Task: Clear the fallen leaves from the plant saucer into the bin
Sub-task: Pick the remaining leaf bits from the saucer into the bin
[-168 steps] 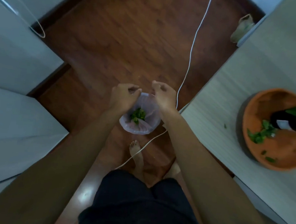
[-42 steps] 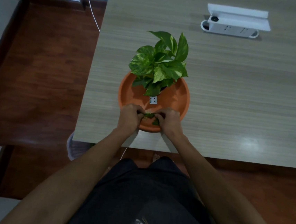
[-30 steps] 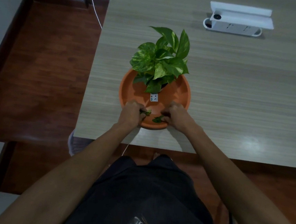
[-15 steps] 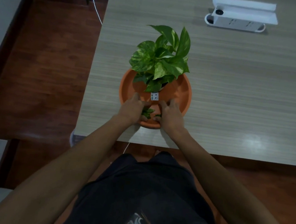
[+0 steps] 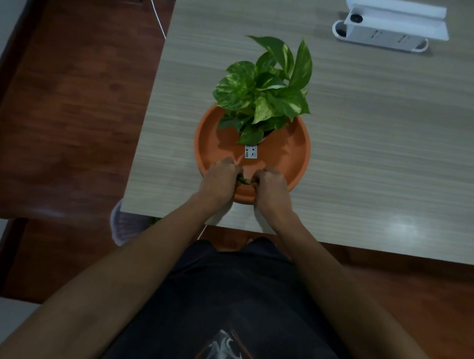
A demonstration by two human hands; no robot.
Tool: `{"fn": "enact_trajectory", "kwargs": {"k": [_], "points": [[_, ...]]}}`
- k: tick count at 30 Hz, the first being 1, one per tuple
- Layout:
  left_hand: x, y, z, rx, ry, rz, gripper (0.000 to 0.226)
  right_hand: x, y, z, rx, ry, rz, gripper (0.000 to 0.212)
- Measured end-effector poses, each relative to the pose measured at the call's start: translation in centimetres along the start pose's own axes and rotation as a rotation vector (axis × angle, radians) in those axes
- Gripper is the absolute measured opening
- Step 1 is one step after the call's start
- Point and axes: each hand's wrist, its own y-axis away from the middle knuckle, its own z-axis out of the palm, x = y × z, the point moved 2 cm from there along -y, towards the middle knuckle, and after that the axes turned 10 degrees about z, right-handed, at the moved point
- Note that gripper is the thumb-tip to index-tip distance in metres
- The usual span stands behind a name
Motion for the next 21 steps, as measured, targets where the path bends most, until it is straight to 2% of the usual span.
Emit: {"fn": "enact_trajectory", "kwargs": {"k": [2,4,7,12,14,15,17,18,21], "points": [[-0.4,-0.1,-0.4,0.009,0.048,-0.007,0.013,0.7,-0.6,0.2,0.027,-0.092,0.041,0.015],[-1.2,0.1,-0.8,0.067,0.19,-0.071,0.01,1.1,-0.9,-0.3,0.036,-0.278,0.143,0.008],[-2.0,0.5,-1.7,0.173,0.417,-0.201,0.02,1.2,-1.2,-0.6,0.017,-0.529,0.297,0.008],[-3.6,2.6,-3.5,0.35,0.851,-0.401,0.031,-0.7,-0.8,0.4,-0.173,-0.963,0.483,0.008],[-4.0,3.7,-4.3,0.388,1.026,-0.427,0.027,-2.3,-0.4,0.7,-0.263,-1.144,0.496,0.021],[-4.5,4.3,-4.8,0.4,1.098,-0.42,0.022,-3.4,-0.1,0.9,-0.304,-1.2,0.496,0.023],[-5.6,5.3,-5.5,0.429,1.19,-0.433,0.012,-5.5,0.1,1.9,-0.362,-1.244,0.494,0.012],[-6.4,5.7,-5.7,0.451,1.221,-0.452,0.012,-6.5,0.2,2.3,-0.381,-1.255,0.49,0.007],[-9.5,7.4,-6.4,0.541,1.306,-0.495,0.025,-10.1,0.5,4.1,-0.423,-1.236,0.451,0.013]]}}
